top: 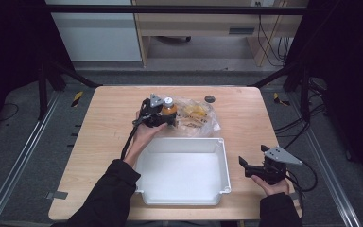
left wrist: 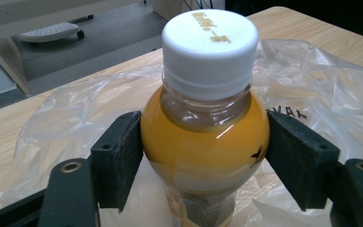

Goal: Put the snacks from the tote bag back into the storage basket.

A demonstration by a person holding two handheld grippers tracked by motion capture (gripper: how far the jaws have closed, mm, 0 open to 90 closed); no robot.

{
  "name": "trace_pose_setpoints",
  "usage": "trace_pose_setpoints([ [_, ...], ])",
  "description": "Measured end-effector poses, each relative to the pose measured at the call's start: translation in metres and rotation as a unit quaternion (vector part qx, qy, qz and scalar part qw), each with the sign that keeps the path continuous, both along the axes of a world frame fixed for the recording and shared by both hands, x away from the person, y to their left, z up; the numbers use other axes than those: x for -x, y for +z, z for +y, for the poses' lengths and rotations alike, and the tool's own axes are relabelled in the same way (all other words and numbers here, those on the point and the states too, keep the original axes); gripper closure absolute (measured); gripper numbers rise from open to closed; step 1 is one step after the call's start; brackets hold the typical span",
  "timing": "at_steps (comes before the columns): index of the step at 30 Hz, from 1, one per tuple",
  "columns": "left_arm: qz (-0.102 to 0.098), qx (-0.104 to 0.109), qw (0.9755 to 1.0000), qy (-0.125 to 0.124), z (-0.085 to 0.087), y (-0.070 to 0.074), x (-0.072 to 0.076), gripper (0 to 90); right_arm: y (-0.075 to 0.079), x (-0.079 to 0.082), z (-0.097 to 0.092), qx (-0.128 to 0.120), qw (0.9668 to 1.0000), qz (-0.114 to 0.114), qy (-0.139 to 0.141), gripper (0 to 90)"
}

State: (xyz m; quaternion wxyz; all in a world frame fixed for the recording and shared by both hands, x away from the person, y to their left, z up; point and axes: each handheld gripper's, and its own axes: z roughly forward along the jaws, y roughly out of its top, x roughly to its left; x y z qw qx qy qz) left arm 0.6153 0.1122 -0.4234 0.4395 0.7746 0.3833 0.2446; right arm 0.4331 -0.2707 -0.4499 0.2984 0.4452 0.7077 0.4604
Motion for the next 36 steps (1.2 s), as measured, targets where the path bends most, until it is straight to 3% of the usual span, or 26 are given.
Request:
trace_pose_setpoints([
  [20, 0.008, 0.004, 1.0000, 0.001, 0.000, 0.001, 0.001, 30.7, 0.000, 0.000, 0.000, 0.000, 1.0000, -0.001, -0.001, 5.5],
  [27, 0.015, 0.020, 0.9997, -0.002, 0.004, 0.005, 0.002, 32.1, 0.000, 0.000, -0.001, 0.000, 1.0000, -0.001, -0.001, 5.5],
  [28, 0.013, 0.030, 0.9995, -0.004, 0.006, 0.007, 0.003, 32.7, 0.000, 0.000, -0.001, 0.000, 1.0000, -0.001, -0.001, 5.4],
  [30, 0.002, 0.044, 0.9990, -0.006, 0.009, 0.011, 0.006, 38.5, 0.000, 0.000, 0.000, 0.000, 1.0000, 0.000, 0.000, 5.5],
  [31, -0.005, 0.043, 0.9991, -0.004, 0.010, 0.016, 0.008, 50.4, 0.000, 0.000, 0.000, 0.000, 1.0000, 0.000, 0.000, 5.5],
  [32, -0.005, 0.042, 0.9991, 0.001, 0.011, 0.020, 0.009, 71.4, 0.000, 0.000, 0.000, -0.001, 1.0000, 0.001, -0.001, 5.5],
  [33, -0.012, 0.042, 0.9990, -0.001, 0.011, 0.021, 0.009, 59.7, 0.000, 0.000, 0.000, 0.001, 1.0000, 0.000, 0.000, 5.5],
  [34, -0.017, 0.034, 0.9993, 0.005, 0.010, 0.022, 0.009, 53.7, 0.000, 0.000, 0.000, 0.000, 1.0000, 0.001, 0.000, 5.5],
  [36, -0.010, 0.028, 0.9995, 0.010, 0.010, 0.021, 0.006, 38.9, 0.000, 0.000, 0.000, -0.001, 1.0000, 0.001, 0.000, 5.5],
])
